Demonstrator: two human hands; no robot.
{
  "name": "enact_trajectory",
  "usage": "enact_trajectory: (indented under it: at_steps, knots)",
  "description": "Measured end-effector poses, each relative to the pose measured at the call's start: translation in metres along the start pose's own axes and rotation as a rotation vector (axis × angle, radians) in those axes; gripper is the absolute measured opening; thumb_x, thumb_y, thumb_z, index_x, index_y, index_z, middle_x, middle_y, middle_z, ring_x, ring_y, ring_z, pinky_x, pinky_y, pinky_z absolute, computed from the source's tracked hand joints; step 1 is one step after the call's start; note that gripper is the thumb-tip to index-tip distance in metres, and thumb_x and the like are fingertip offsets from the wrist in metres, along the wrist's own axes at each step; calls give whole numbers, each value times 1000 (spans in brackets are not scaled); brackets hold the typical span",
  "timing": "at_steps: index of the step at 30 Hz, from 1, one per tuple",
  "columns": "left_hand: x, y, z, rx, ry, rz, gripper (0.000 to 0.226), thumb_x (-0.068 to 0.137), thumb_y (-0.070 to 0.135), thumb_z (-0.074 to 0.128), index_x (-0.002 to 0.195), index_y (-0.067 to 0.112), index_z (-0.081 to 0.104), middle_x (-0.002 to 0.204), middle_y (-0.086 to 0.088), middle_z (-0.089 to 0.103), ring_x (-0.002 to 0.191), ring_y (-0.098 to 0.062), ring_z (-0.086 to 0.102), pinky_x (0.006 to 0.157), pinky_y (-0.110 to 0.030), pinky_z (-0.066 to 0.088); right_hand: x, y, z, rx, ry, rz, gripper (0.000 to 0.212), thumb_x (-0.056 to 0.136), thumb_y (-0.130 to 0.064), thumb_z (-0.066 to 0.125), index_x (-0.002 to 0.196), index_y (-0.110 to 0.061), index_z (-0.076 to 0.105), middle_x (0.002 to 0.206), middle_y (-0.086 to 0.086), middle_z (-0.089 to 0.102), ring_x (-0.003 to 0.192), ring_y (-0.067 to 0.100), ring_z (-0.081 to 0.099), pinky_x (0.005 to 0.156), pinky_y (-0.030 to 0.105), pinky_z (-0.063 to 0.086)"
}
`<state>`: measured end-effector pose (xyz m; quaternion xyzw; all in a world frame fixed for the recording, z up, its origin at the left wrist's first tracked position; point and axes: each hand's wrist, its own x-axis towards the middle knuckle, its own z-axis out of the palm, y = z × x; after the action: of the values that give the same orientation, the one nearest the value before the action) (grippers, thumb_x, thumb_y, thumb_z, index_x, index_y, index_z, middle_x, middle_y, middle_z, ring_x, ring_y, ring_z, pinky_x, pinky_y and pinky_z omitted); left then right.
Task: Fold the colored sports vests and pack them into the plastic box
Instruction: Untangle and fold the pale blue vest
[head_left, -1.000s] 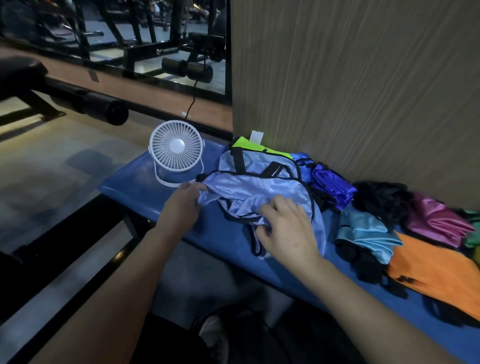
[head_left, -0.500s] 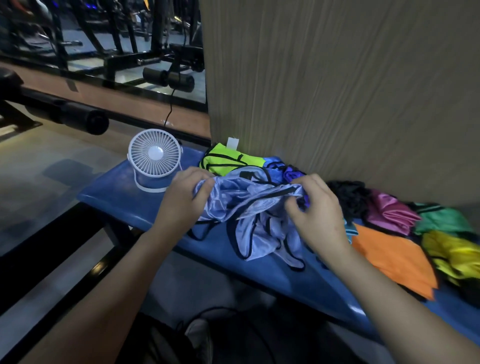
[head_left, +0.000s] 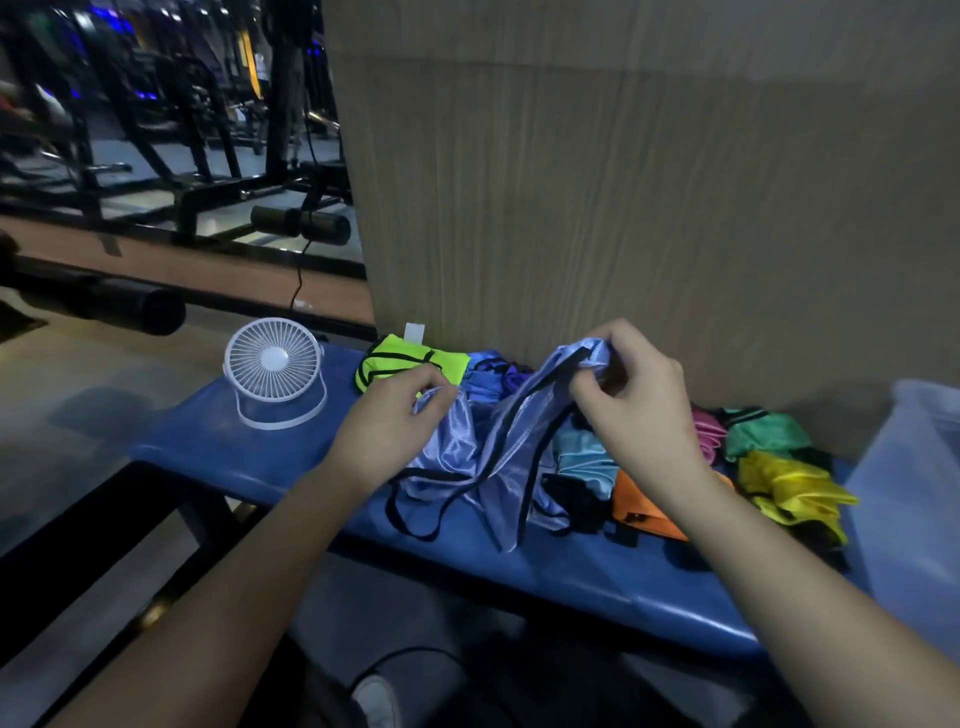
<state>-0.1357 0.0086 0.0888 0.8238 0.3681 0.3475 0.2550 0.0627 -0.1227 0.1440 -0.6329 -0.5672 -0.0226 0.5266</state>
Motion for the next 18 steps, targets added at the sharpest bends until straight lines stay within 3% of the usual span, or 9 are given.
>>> enact_trajectory:
  at_steps: [3, 7, 12, 15, 18]
  knots:
    - [-1, 8, -2, -5, -36, -32, 22, 98, 44, 54, 86, 27, 60, 83, 3, 67, 68, -24, 60, 71, -43, 51, 0, -14, -18, 34, 30, -15, 14, 80, -4, 59, 79, -18, 56, 68, -2, 58, 62, 13, 52, 58, 18, 39]
    - [-2, 14, -7, 78, -39, -52, 26, 97, 50, 51, 87, 27, 59, 90, 6, 69, 80, -20, 64, 78, -45, 54, 0, -32, -39, 44, 54, -50, 12, 79, -3, 58, 80, -15, 56, 67, 2, 58, 64, 14, 51, 60, 24, 40]
    - [-2, 30, -9, 138, -78, -77, 22, 96, 46, 56, 82, 30, 61, 86, 10, 68, 74, -15, 62, 75, -42, 54, 3, -51, -55, 44, 79, -84, 13, 79, -5, 59, 78, -18, 56, 67, -2, 58, 64, 16, 53, 61, 29, 42]
    - [-2, 50, -11, 83, -67, -18, 16, 95, 38, 59, 80, 31, 61, 82, 18, 65, 67, -5, 56, 74, -36, 53, 4, -61, -61, 37, 79, -109, 13, 80, -8, 58, 77, -20, 54, 66, -3, 57, 62, 15, 51, 59, 28, 40]
    - [-7, 79, -17, 9, -15, 97, 10, 94, 26, 62, 84, 28, 63, 84, 19, 64, 70, -7, 57, 73, -36, 50, 4, -67, -64, 21, 70, -113, 13, 80, -11, 59, 76, -22, 53, 65, -2, 58, 62, 16, 53, 61, 34, 43]
